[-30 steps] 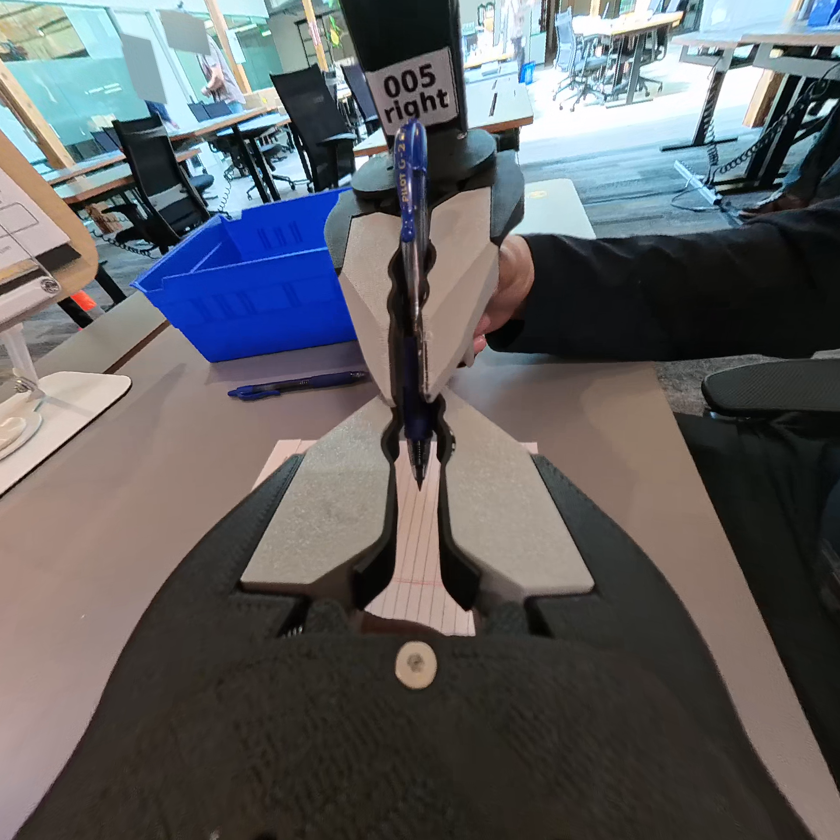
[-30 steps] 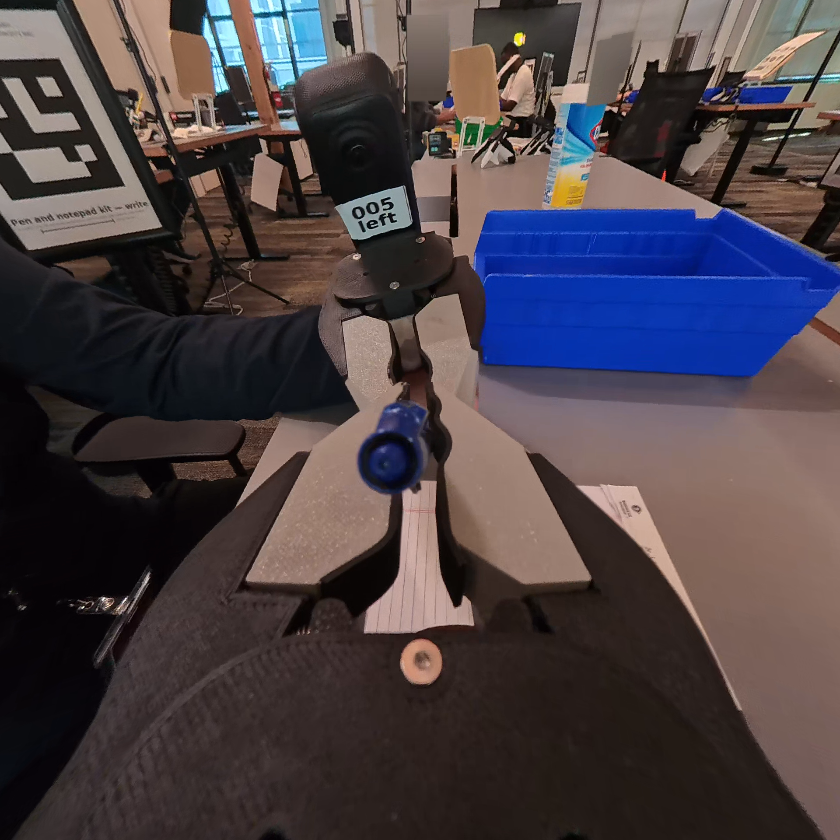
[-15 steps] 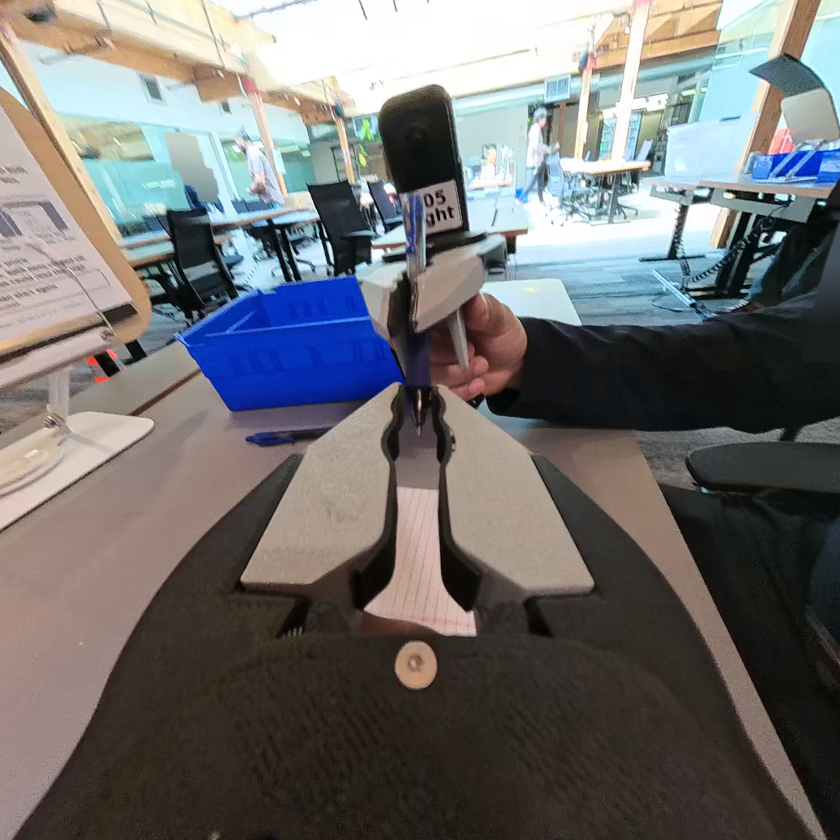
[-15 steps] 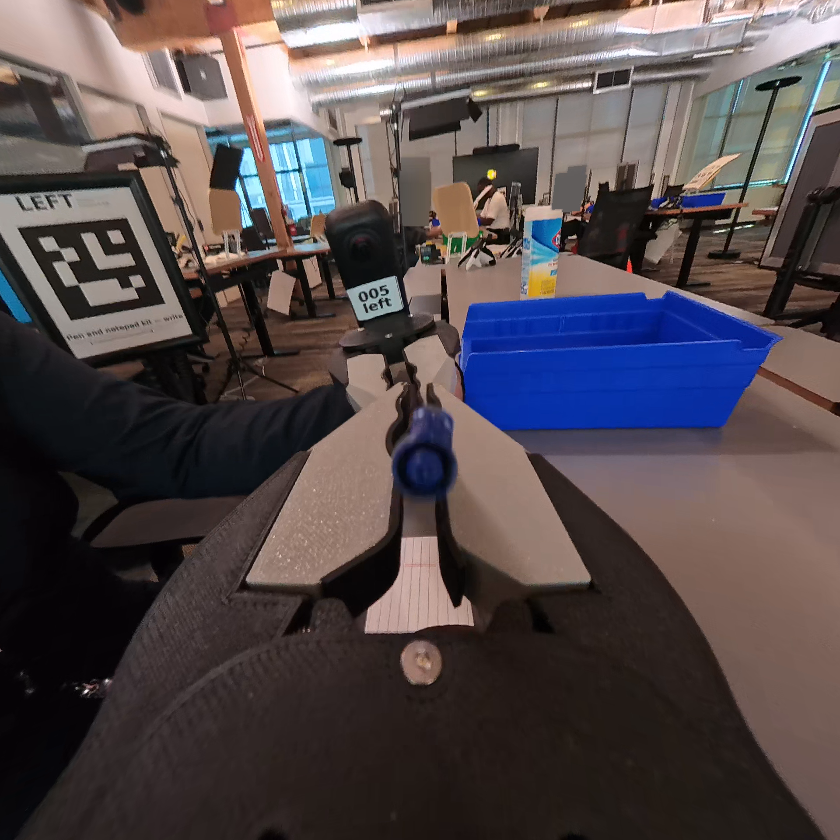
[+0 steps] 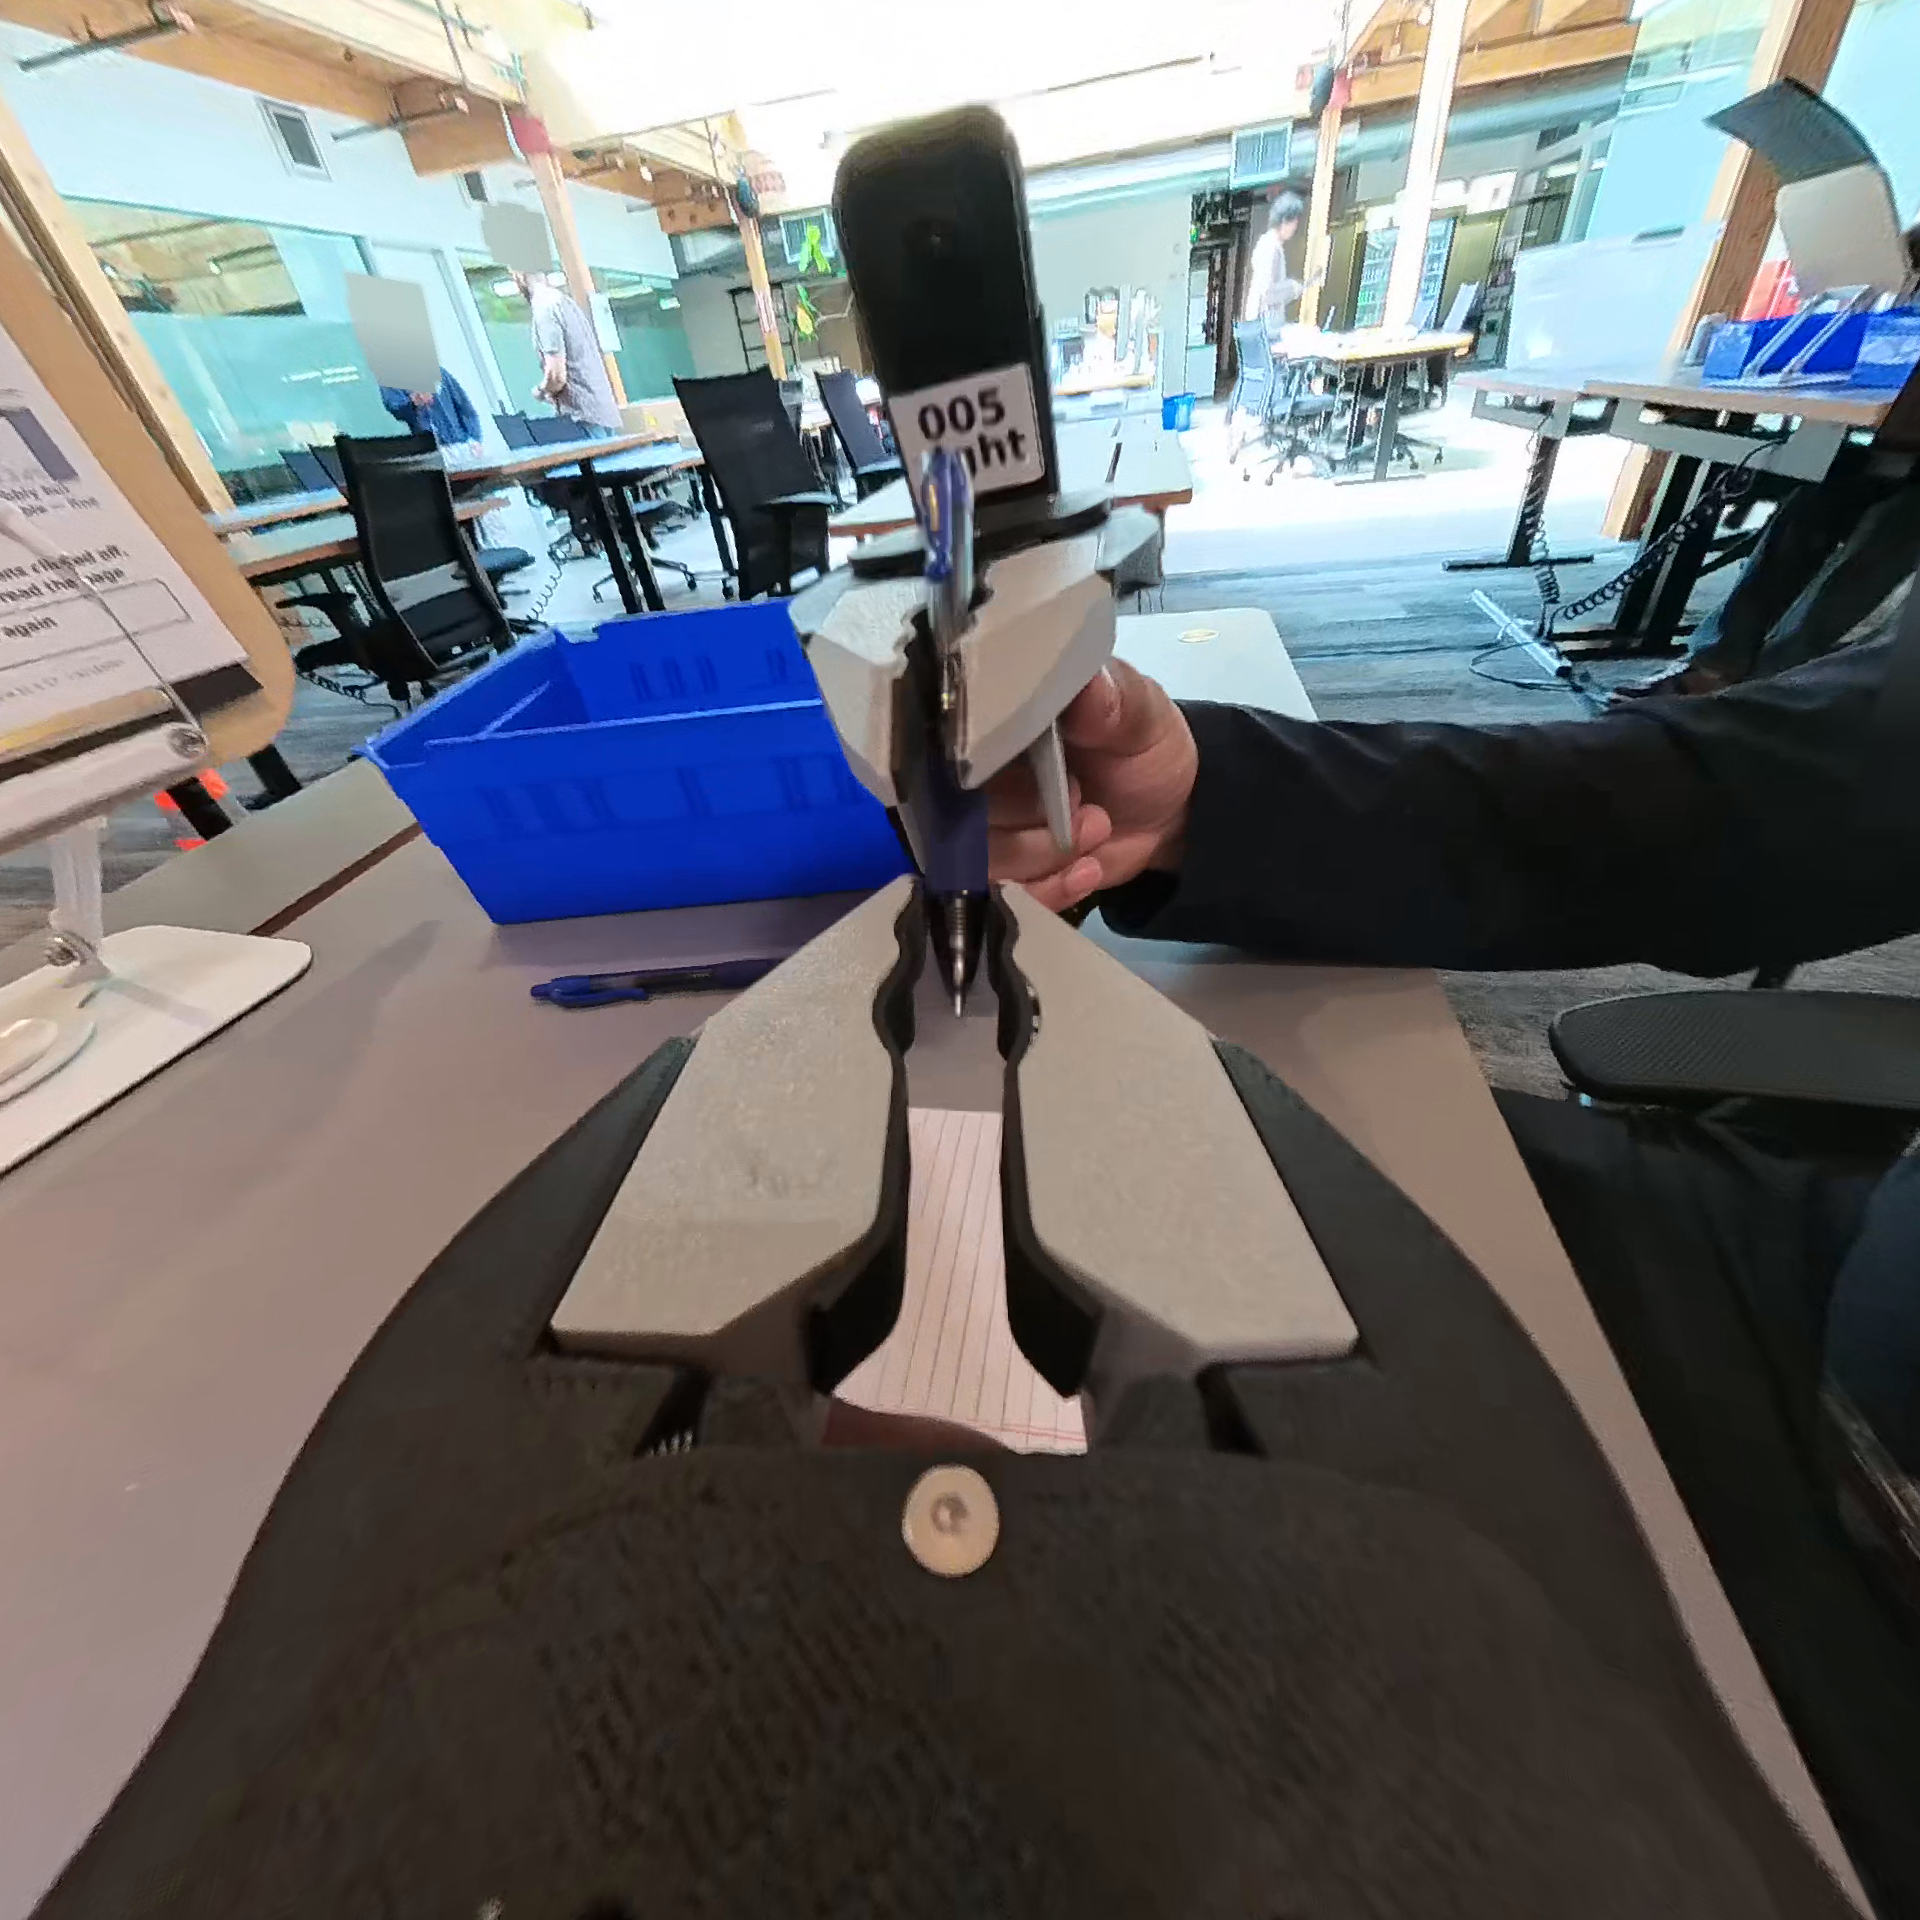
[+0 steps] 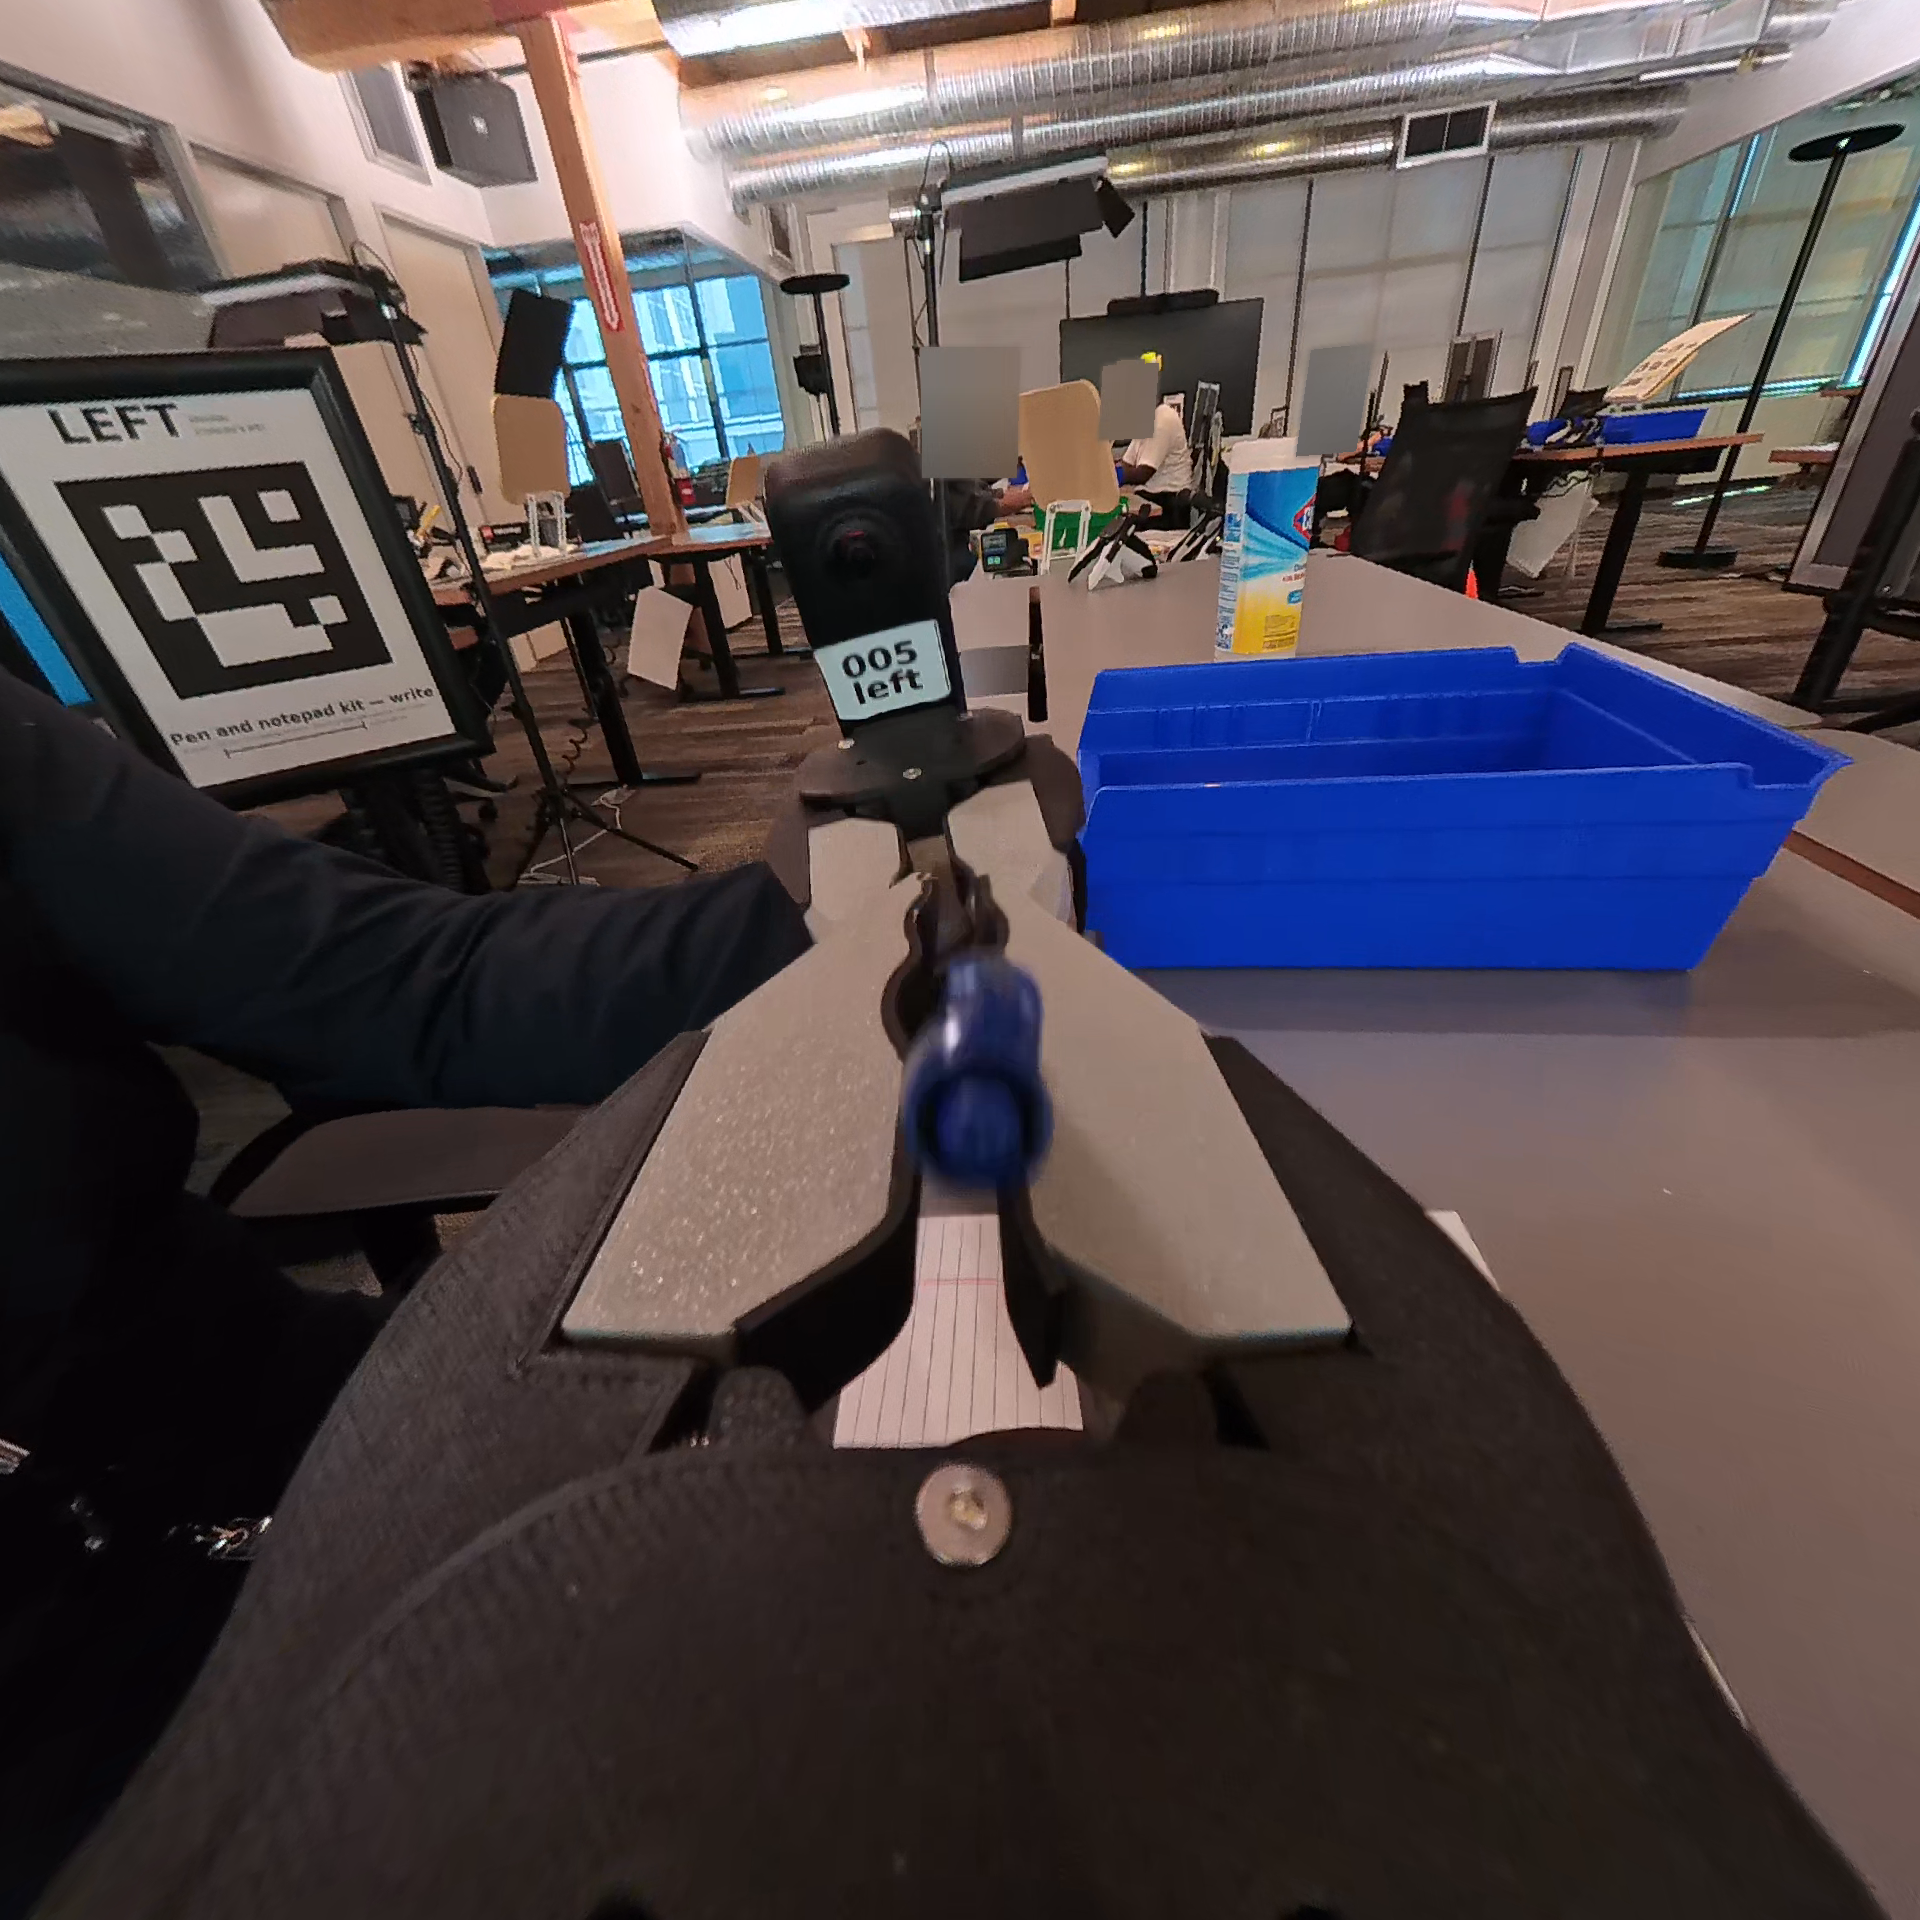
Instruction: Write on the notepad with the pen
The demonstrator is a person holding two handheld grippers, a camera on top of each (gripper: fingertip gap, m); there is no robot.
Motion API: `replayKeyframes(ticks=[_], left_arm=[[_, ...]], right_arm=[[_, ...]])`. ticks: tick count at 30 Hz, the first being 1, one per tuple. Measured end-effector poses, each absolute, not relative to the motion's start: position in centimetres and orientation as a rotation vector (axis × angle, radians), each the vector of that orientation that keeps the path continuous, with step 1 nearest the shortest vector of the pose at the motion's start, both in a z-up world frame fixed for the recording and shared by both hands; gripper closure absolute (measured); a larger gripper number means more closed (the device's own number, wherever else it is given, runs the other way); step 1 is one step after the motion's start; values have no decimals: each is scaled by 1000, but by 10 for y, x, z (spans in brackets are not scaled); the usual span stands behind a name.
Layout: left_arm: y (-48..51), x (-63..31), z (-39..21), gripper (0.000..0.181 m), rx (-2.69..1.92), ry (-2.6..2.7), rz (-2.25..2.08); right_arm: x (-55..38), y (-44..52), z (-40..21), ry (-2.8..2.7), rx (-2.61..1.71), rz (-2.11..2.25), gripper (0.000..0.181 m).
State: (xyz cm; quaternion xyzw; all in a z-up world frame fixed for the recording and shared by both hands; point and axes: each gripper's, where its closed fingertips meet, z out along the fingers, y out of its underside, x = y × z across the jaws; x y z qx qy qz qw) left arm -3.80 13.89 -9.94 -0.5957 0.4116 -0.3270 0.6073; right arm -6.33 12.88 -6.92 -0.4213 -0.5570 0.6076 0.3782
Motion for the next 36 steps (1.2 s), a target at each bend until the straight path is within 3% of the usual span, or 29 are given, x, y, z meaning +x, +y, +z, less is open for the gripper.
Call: replayKeyframes(ticks=[28, 36], left_arm=[[133, -34, -99, 173, -1364, 977, -739], [135, -33, -100, 173, -1369, 969, -738]], right_arm=[[-58, 122, -71, -1452, -1085, 1674, 175], [-63, 126, -63, -1364, -1084, 1706, 162]])
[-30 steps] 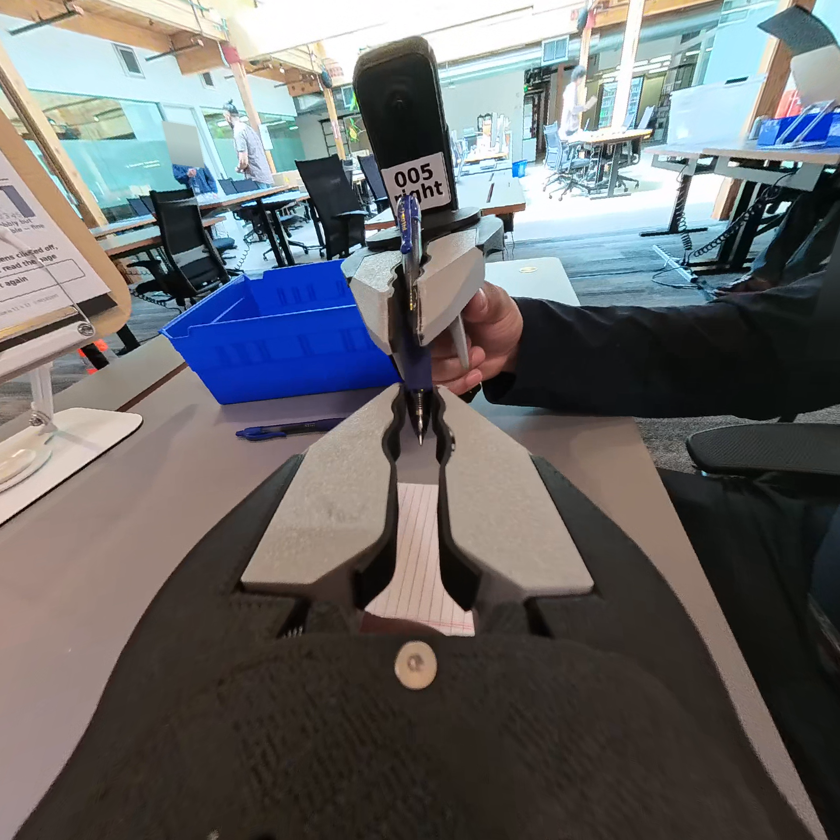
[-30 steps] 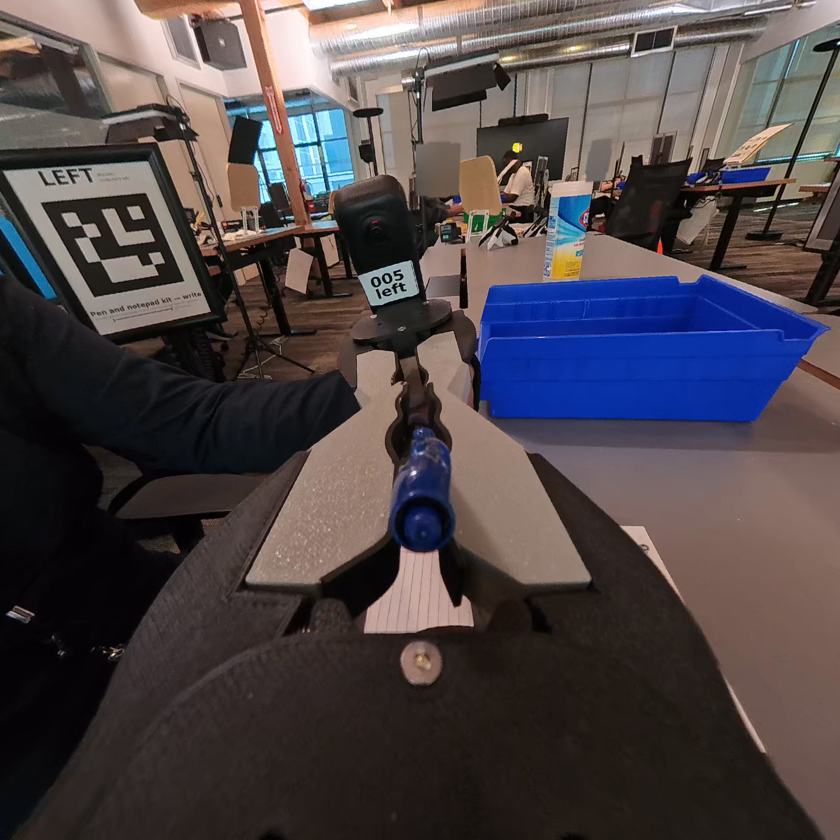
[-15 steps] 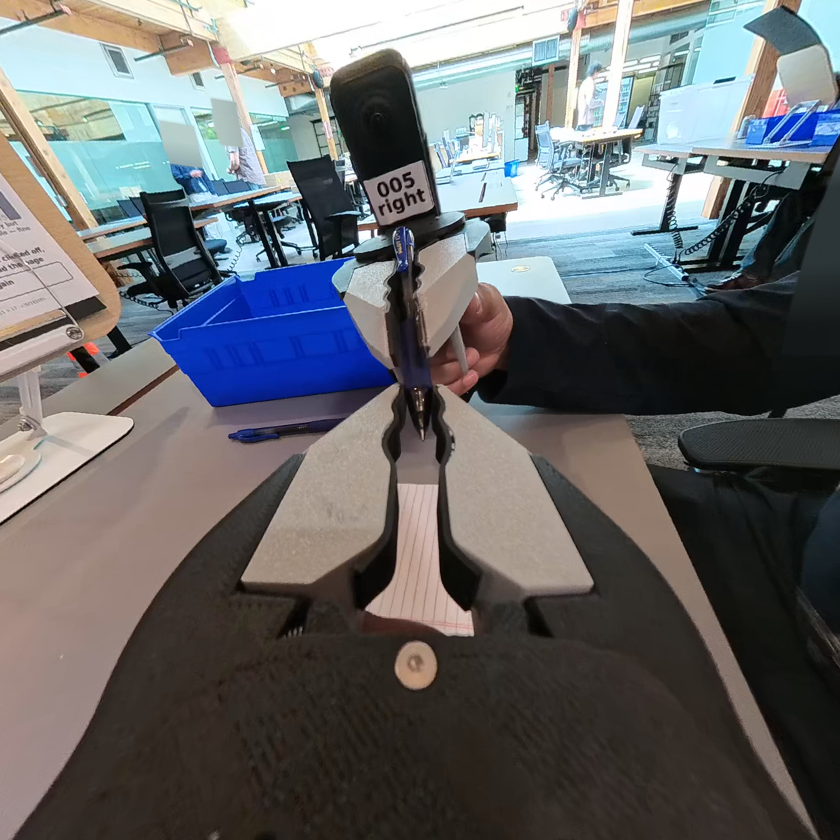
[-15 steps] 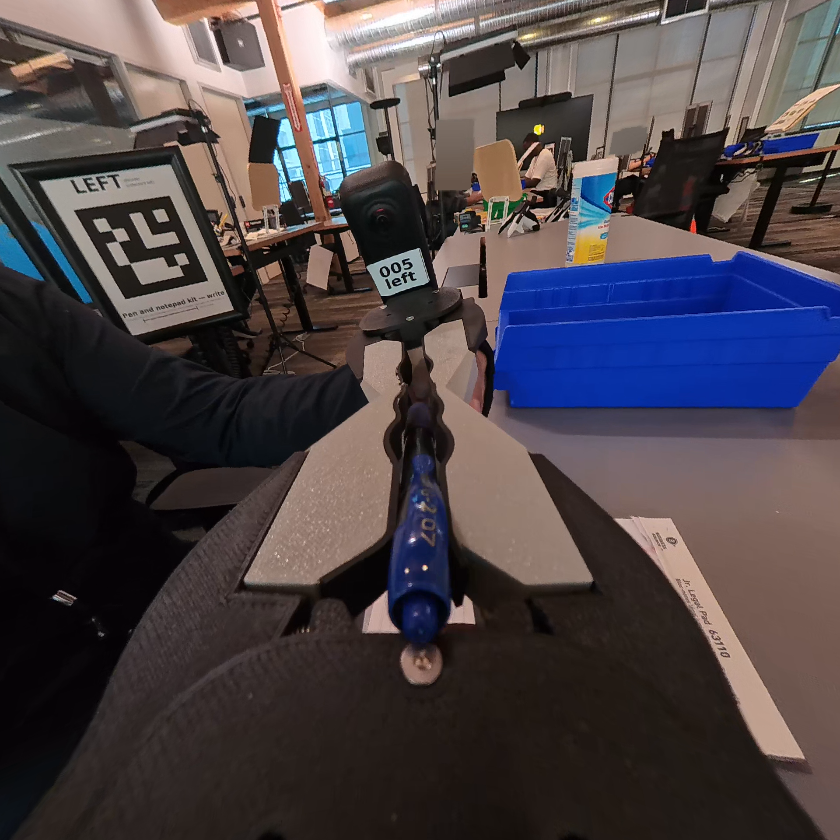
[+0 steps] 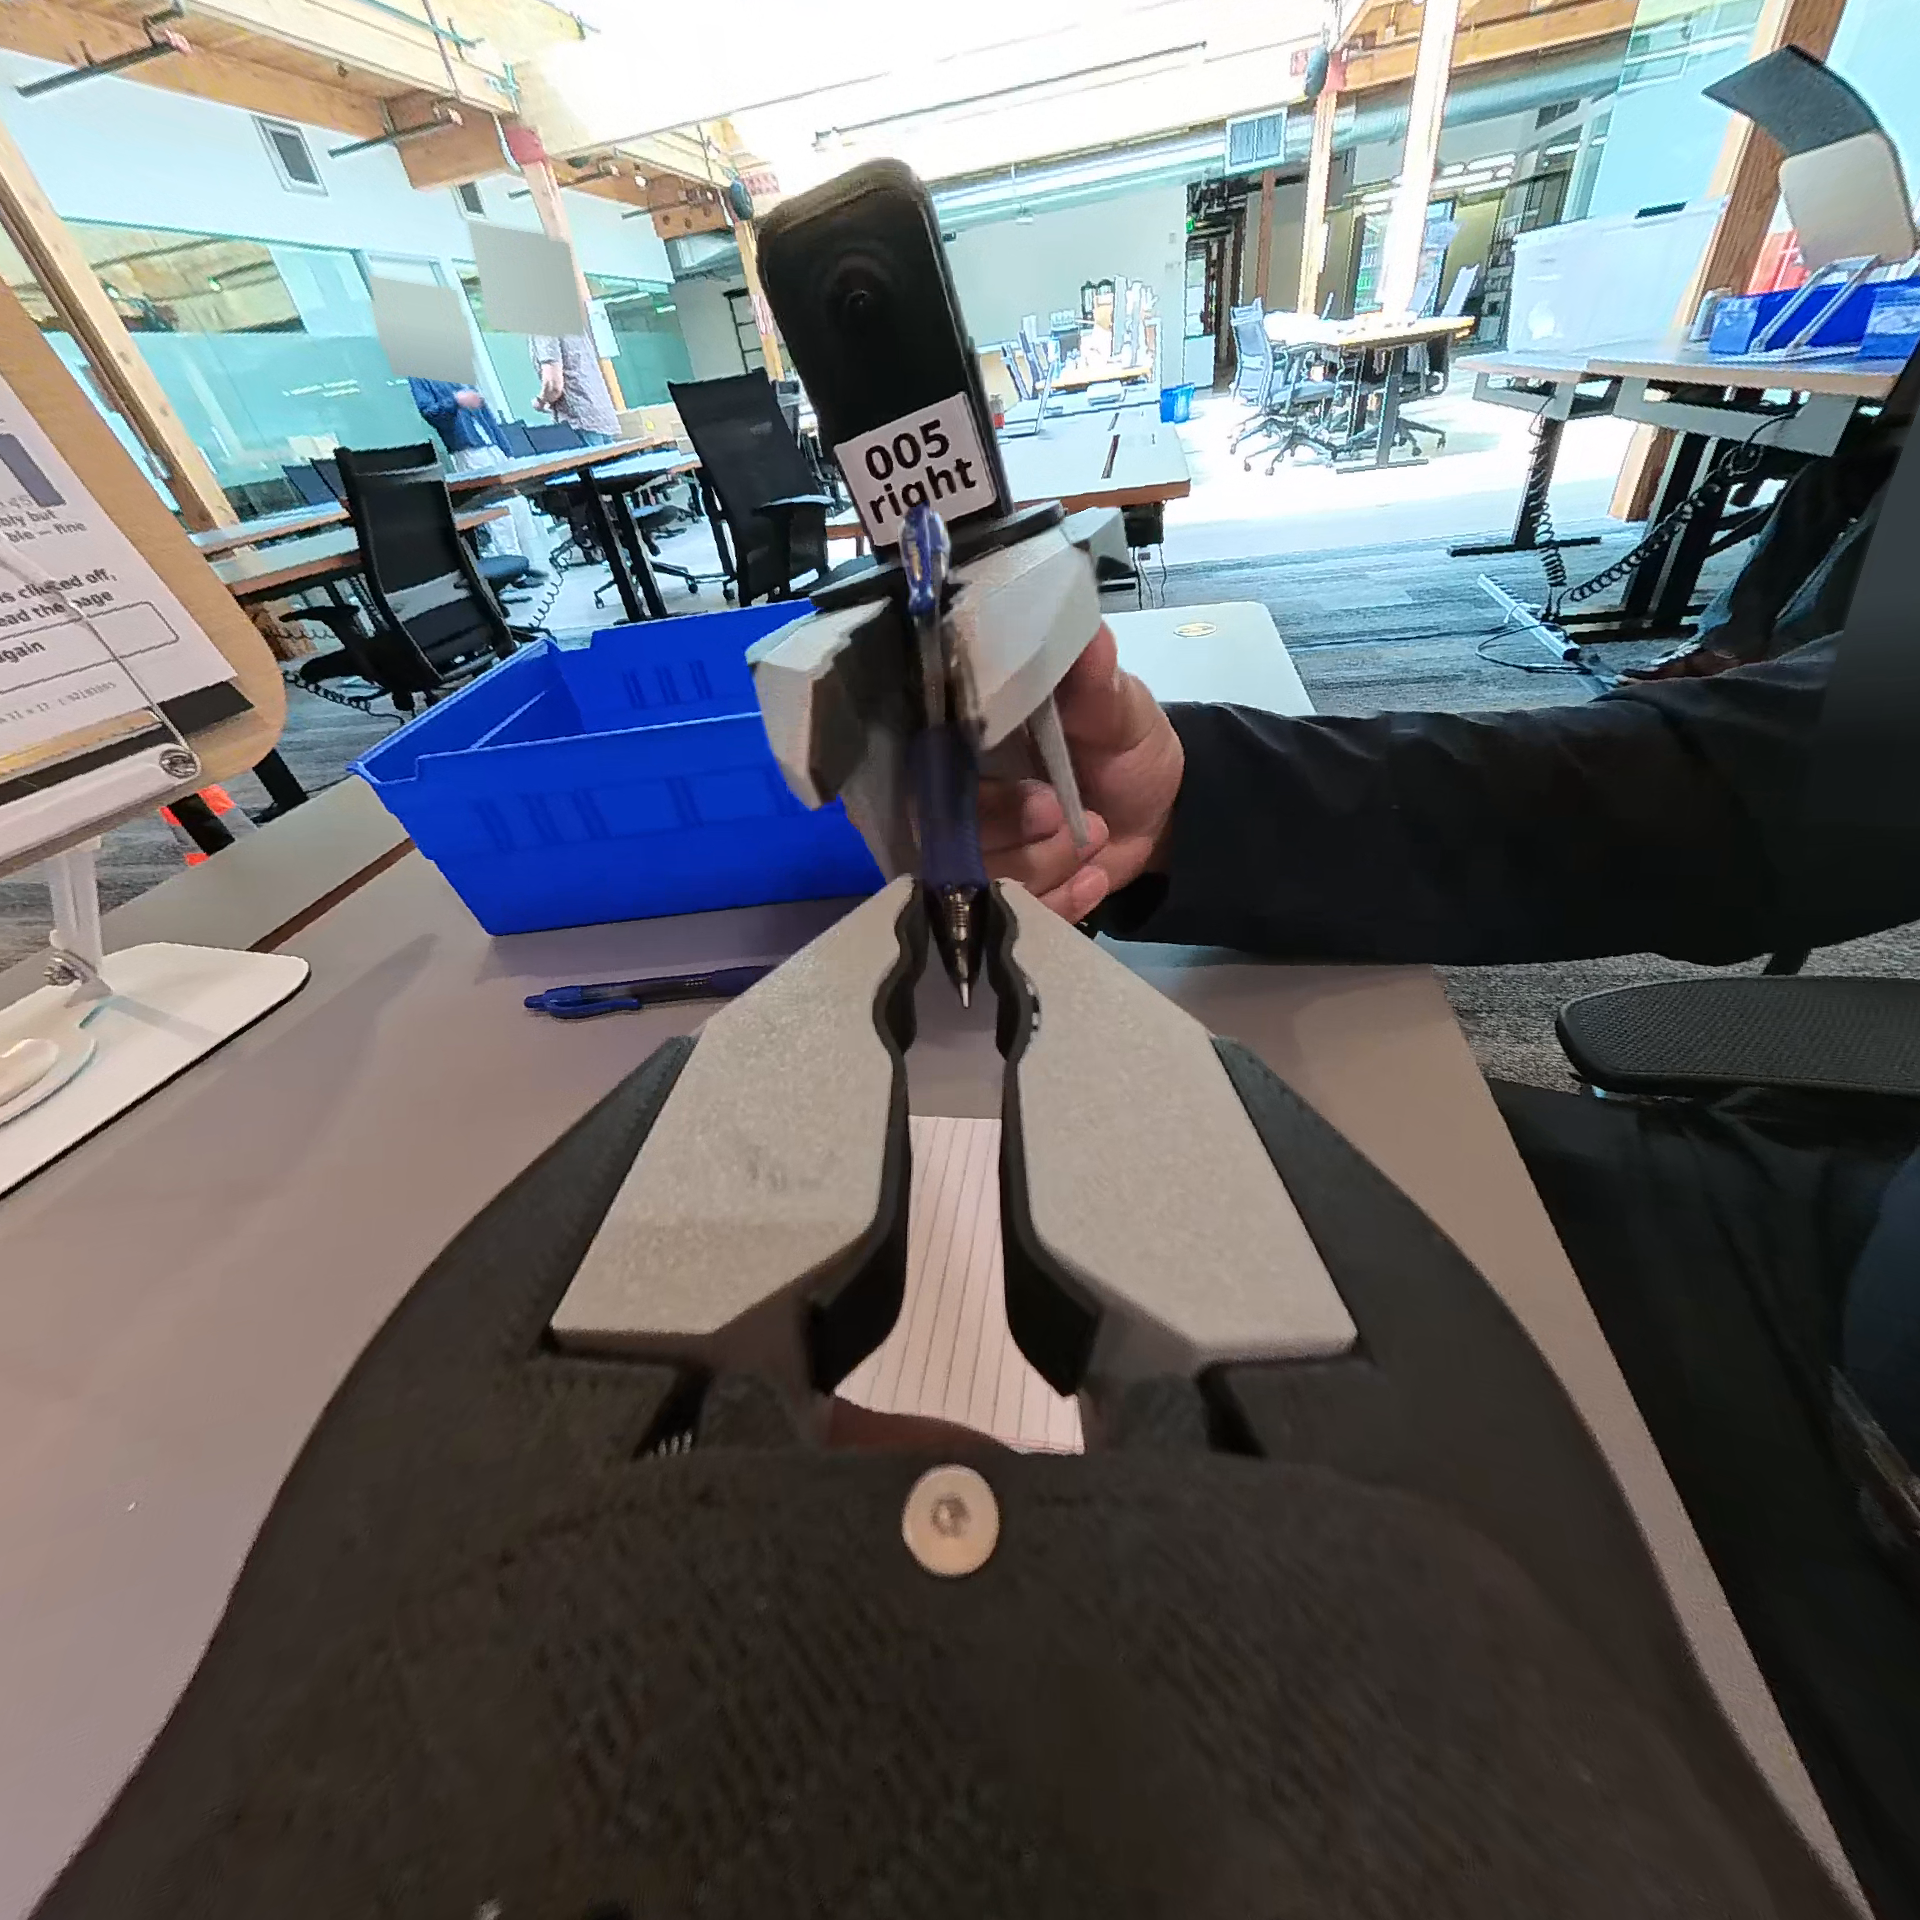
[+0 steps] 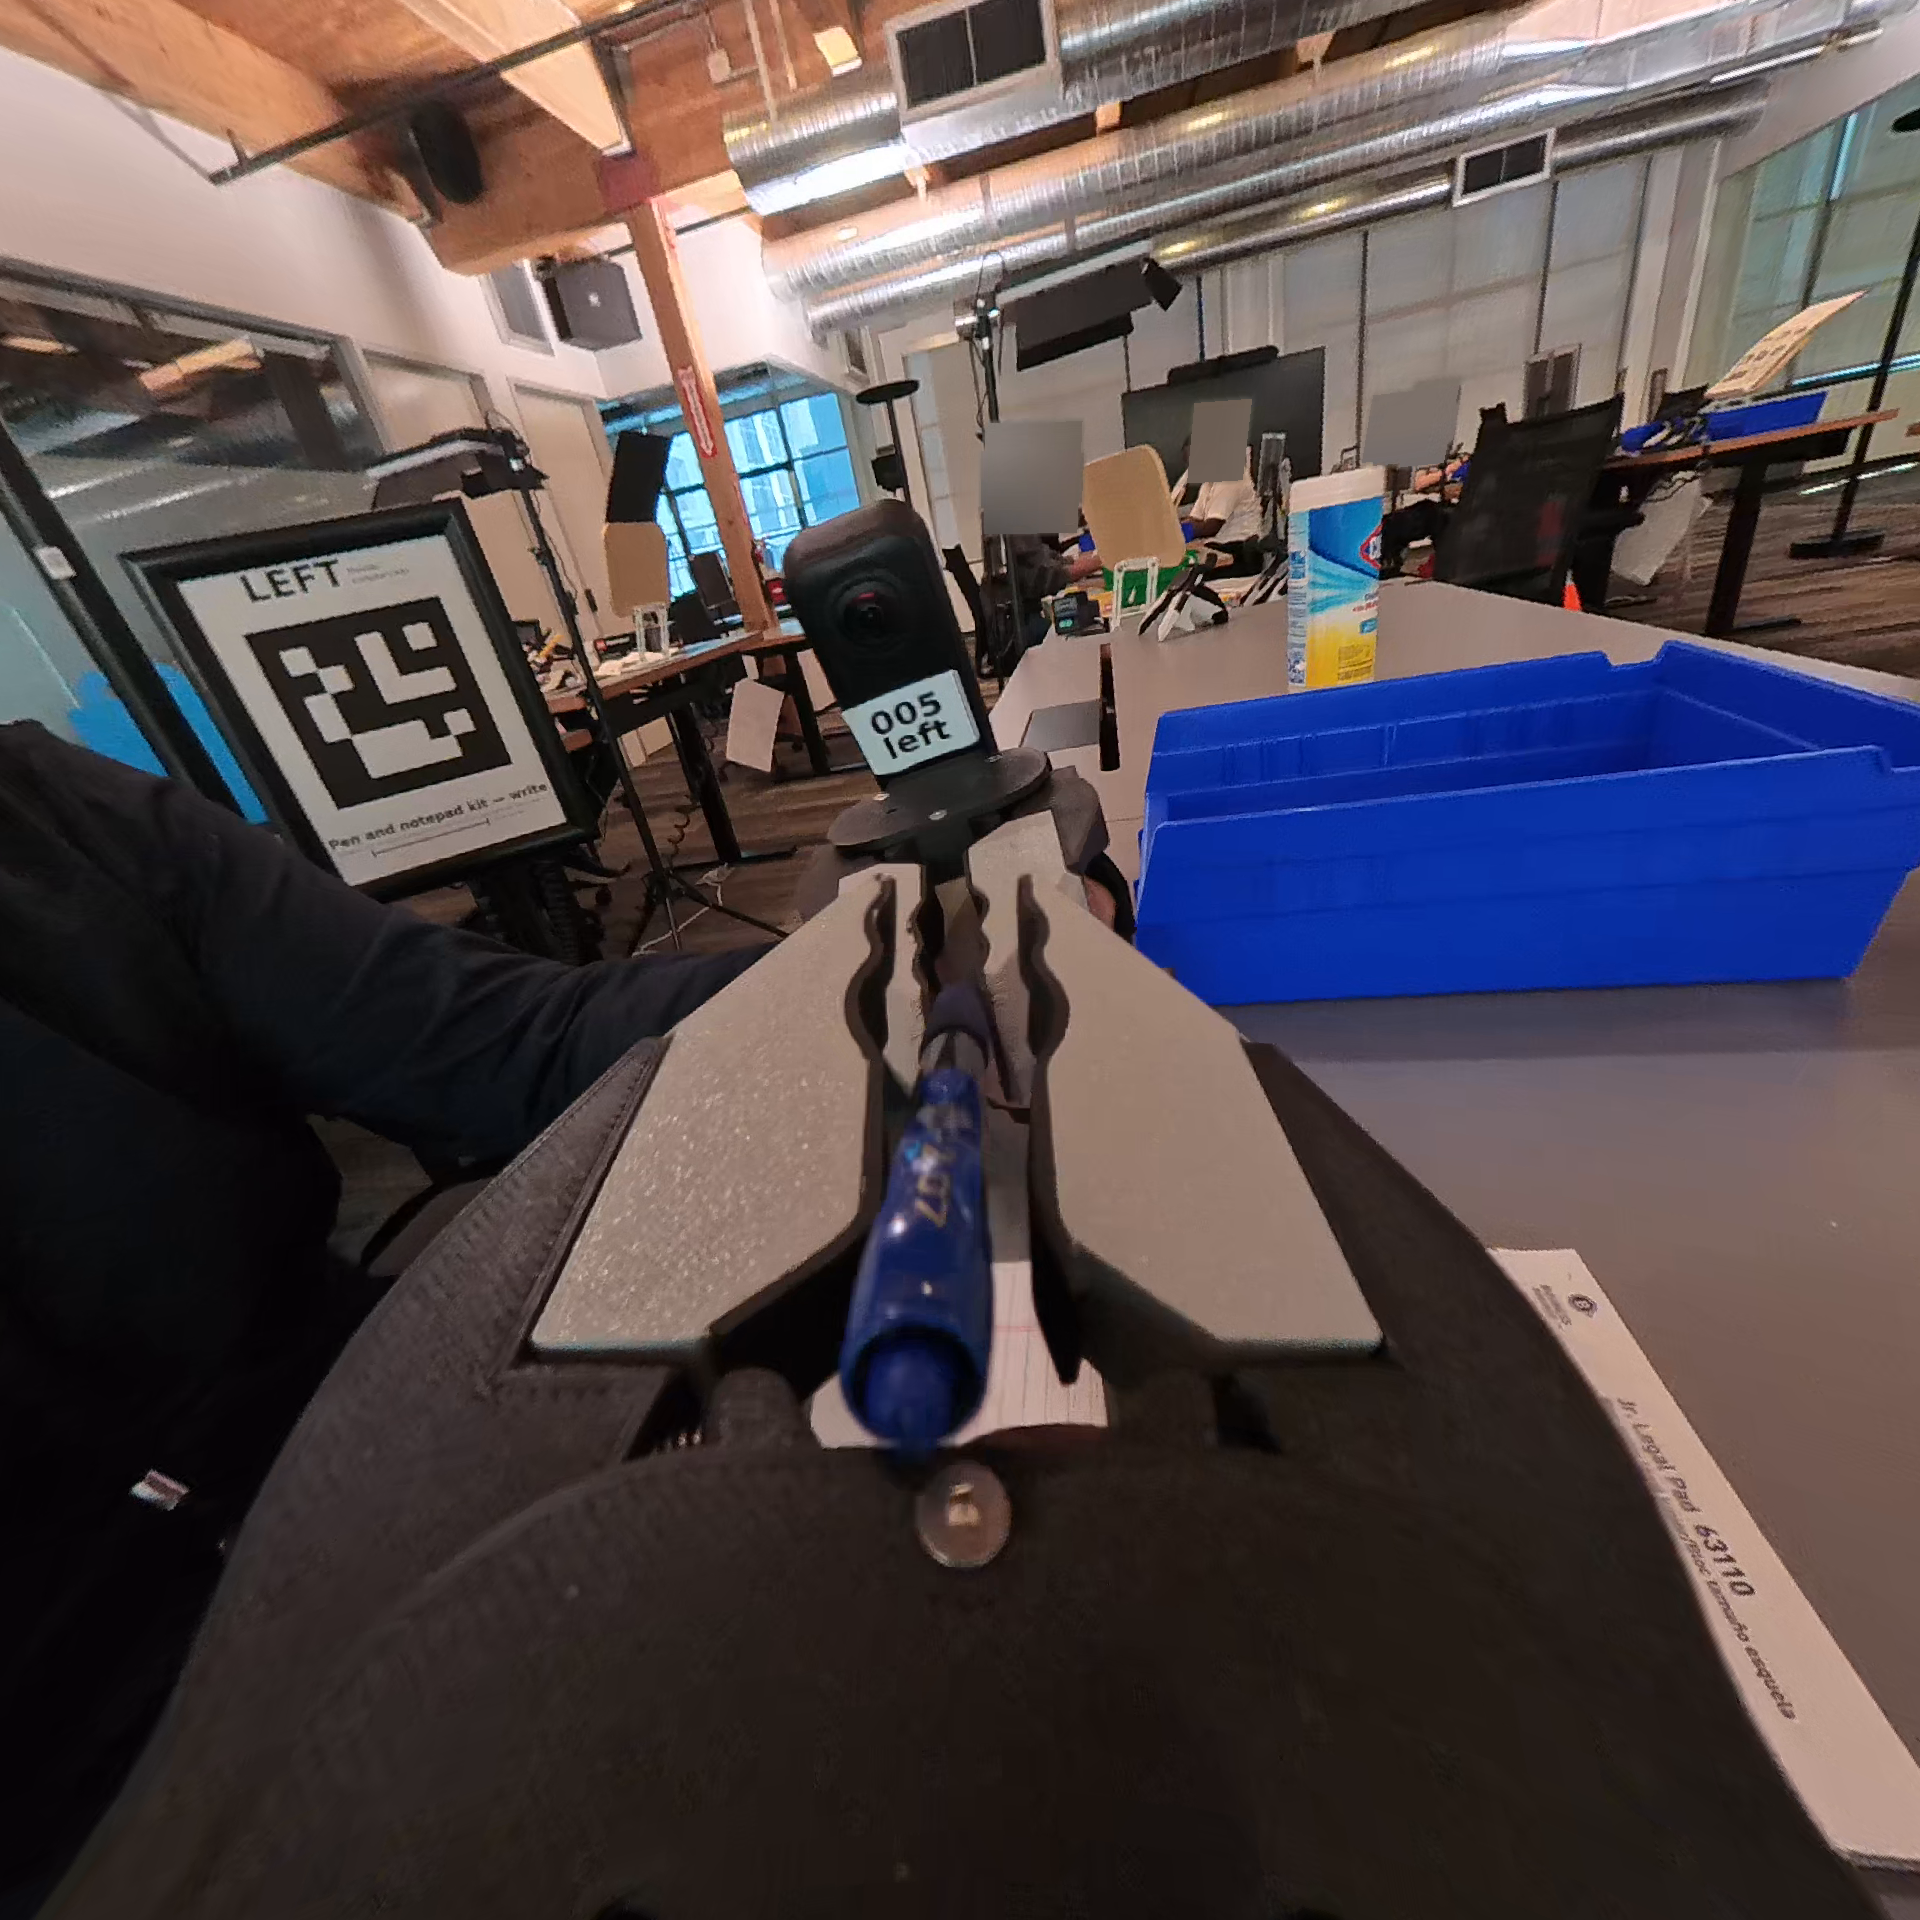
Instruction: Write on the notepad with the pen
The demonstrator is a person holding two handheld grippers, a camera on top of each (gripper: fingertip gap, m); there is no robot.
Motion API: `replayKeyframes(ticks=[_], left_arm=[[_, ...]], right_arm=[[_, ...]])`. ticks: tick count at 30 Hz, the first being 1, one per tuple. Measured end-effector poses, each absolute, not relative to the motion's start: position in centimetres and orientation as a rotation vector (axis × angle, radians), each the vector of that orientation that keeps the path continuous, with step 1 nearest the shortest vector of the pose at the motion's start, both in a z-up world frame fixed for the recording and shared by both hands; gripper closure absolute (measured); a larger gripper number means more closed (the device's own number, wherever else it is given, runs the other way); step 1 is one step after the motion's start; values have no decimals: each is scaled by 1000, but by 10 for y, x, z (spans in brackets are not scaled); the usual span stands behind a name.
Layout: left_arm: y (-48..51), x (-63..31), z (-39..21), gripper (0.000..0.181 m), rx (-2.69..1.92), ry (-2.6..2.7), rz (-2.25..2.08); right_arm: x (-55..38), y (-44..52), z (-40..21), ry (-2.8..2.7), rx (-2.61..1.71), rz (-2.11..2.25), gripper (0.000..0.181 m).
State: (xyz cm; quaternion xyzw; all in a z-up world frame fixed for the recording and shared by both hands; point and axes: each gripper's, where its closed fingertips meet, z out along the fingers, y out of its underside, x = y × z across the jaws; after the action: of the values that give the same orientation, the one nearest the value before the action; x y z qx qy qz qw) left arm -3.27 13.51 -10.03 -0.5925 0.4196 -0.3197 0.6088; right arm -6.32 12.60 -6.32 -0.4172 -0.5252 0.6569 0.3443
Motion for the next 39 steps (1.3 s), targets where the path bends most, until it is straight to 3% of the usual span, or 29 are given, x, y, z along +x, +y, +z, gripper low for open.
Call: replayKeyframes(ticks=[3, 29, 39], left_arm=[[137, -28, -111, 173, -1400, 1005, -702], [141, -36, -100, 173, -1373, 933, -726], [169, -52, -138, 170, -1628, 878, -646]], right_arm=[[-72, 120, -72, -1411, -1090, 1638, 175], [-71, 126, -80, -1450, -1149, 1627, 175], [-75, 162, -79, -1267, -1260, 1532, 175]])
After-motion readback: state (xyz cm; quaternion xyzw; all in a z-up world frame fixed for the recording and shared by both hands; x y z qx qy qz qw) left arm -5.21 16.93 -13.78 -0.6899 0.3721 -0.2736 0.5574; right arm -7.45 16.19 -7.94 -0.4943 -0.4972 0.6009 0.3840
